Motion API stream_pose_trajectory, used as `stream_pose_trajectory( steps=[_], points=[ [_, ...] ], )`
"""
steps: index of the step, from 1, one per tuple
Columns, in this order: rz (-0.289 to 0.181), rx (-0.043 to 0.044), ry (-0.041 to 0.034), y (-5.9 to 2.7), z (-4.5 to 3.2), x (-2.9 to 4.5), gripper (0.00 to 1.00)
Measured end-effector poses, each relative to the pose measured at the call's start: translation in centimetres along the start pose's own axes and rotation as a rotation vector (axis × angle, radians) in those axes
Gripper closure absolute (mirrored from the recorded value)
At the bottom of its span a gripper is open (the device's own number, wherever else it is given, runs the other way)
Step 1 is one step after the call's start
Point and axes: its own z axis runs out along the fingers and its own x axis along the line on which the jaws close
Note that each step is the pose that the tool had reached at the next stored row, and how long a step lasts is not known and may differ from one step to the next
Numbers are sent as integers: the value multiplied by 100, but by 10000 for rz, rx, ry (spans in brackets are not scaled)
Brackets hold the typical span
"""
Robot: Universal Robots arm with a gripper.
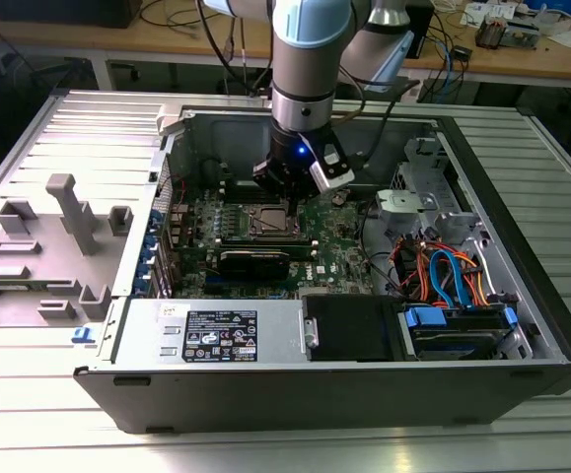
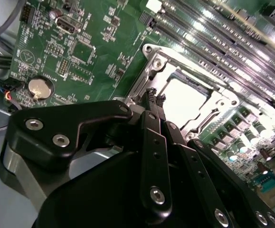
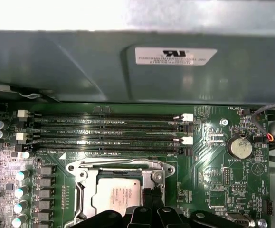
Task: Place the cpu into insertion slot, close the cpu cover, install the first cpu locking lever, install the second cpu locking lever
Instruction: 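Install the second cpu locking lever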
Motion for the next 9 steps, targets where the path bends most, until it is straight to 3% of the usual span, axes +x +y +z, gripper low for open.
stream_pose_trajectory(
  steps=[7,9],
  points=[
    [1,0,34,-102,-6,2,89],
    [4,0,41,-106,-40,2,89]
  ],
)
